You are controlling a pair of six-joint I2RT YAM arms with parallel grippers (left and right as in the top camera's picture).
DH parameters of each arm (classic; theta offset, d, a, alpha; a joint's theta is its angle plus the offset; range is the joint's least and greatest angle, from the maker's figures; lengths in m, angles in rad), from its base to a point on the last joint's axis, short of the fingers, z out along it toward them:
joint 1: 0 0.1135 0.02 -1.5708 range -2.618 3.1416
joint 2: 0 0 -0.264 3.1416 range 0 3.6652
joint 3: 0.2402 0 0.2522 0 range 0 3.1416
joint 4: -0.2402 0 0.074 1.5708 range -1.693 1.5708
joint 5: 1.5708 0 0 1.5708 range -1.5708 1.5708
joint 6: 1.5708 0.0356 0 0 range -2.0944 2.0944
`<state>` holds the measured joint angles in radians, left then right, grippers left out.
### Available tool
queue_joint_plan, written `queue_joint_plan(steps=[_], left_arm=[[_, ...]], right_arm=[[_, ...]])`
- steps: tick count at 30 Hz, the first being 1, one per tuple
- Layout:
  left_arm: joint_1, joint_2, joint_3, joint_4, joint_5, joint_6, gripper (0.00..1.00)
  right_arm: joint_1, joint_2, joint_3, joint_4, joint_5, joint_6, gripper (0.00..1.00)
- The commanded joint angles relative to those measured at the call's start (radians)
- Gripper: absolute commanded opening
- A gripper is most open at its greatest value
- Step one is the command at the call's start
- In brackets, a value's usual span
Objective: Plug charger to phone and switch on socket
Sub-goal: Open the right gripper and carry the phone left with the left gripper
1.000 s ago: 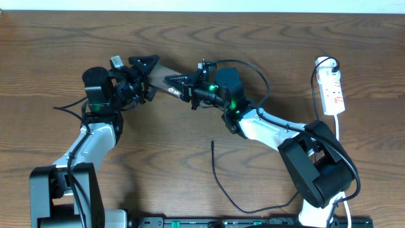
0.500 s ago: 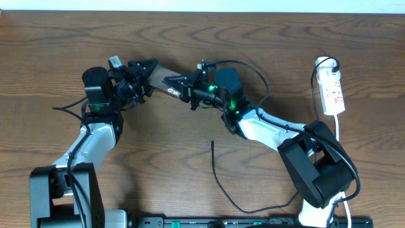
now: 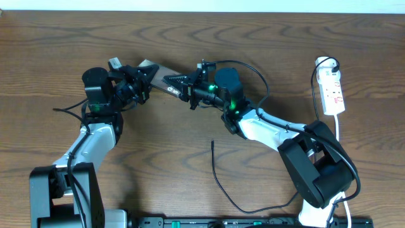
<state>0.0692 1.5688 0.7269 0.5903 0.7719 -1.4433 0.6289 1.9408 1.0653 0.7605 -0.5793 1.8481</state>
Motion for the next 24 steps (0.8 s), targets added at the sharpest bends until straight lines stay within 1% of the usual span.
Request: queue_joint_plan(steps=[1,8,9,11,12,13,14,15,16,20,24], left_arm=[[-0.002,-0.014,0.005,0.008,-0.004,0.032,0.08],[-0.002,-0.014,0.005,0.008,-0.007,0.032,0.07],[-0.002,-0.014,0.005,0.008,-0.007,0.032,0.07],[-0.002,-0.014,0.005,0.008,-0.007,0.032,0.07],[-0.002,-0.014,0.005,0.008,-0.007,0.032,0.07],[-0.002,-0.014,0.005,0.008,-0.007,0.032,0.07],[-0.001,-0.014,0.005,0.008,-0.008,0.032,0.07],[0.0,-0.014,0.005,0.008,-0.012,0.033,0.07],[0.0,-0.014,0.005,0.008,-0.017,0.033,0.07],[0.006,-0.014,0.005,0.008,-0.029,0.033,0.07],[0.06,-0.014,0.005,0.008,-0.023,0.032,0.07]], right_arm=[[0.02,-0.001,0.011,0.001,-0.002,-0.024,0.01],[0.021,-0.001,0.011,0.001,-0.003,-0.024,0.01],[0.021,-0.001,0.011,0.001,-0.003,-0.024,0.04],[0.021,-0.001,0.011,0.001,-0.003,-0.024,0.23],[0.021,-0.001,0.011,0.002,-0.003,-0.024,0.44],[0.021,-0.001,0.011,0.002,-0.003,-0.026,0.61],[0.021,-0.001,0.011,0.004,-0.006,-0.032,0.82],[0.02,-0.001,0.011,0.006,-0.007,-0.036,0.98],[0.019,-0.001,0.011,0.006,-0.011,-0.044,0.99],[0.008,-0.001,0.011,0.006,-0.034,-0.048,0.99],[-0.013,-0.001,0.011,0.006,-0.076,-0.089,0.99]])
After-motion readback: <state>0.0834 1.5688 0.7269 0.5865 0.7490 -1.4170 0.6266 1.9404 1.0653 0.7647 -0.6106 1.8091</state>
